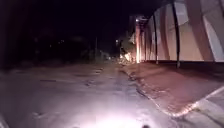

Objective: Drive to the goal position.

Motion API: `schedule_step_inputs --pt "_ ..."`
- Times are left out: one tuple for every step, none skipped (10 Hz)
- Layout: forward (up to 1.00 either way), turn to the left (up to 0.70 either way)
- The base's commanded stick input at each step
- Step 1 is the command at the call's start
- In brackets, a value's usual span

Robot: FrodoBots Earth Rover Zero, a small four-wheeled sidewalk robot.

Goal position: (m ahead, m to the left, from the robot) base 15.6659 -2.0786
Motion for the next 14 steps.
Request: schedule_step_inputs --pt "0.70 0.00" --pt "0.70 0.00" --pt "0.70 0.00" --pt "0.70 0.00" --pt "0.70 0.00" --pt "0.70 -0.14" --pt "0.70 -0.31" --pt "0.70 -0.35" --pt "0.70 -0.35" --pt "0.70 -0.24" --pt "0.70 -0.11" --pt "0.70 0.00" --pt "0.70 0.00" --pt "0.70 0.00"
